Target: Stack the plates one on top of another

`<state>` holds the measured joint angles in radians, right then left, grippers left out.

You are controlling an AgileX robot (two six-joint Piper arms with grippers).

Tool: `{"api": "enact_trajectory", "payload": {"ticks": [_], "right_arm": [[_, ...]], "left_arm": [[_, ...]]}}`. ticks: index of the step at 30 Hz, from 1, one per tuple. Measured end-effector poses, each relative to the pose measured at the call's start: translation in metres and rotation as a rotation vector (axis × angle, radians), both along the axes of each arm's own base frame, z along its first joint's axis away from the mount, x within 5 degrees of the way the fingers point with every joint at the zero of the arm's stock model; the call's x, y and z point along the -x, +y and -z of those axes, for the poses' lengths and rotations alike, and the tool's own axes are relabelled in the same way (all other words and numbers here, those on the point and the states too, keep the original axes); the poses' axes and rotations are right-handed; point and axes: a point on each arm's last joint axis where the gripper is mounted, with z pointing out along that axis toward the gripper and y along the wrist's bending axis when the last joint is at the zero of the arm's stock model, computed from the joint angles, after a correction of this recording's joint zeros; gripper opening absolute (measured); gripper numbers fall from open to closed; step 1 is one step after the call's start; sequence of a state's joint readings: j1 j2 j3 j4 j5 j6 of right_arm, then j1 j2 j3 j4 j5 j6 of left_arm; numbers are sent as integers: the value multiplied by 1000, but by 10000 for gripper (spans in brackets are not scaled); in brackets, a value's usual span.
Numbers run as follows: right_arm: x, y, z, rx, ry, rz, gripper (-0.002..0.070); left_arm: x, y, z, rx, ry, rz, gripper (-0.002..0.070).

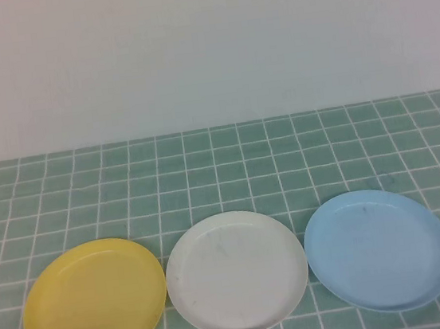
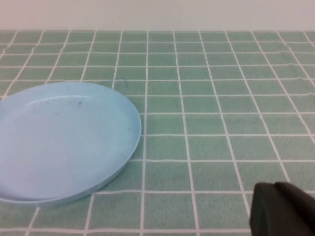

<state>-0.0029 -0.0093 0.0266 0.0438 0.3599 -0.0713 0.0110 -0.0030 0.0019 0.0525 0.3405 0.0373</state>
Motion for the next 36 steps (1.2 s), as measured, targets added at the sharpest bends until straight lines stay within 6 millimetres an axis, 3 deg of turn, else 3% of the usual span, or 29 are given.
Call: {"api": "enact_trajectory", "payload": {"ticks": [15, 19, 27, 36], "right_arm": [[0, 0, 0, 0, 0, 0, -2], [0, -1, -1, 29, -11, 1, -2], [-5, -2, -24, 54, -273, 11, -2], [-4, -2, -45, 43, -498, 21, -2]], "left_arm": [[0, 2, 0, -50, -2, -4, -1], [-2, 1, -7, -34, -79, 3, -1], [-3, -2, -39, -24, -438, 25, -1], [-2, -2, -44, -27, -493, 29, -1]]}}
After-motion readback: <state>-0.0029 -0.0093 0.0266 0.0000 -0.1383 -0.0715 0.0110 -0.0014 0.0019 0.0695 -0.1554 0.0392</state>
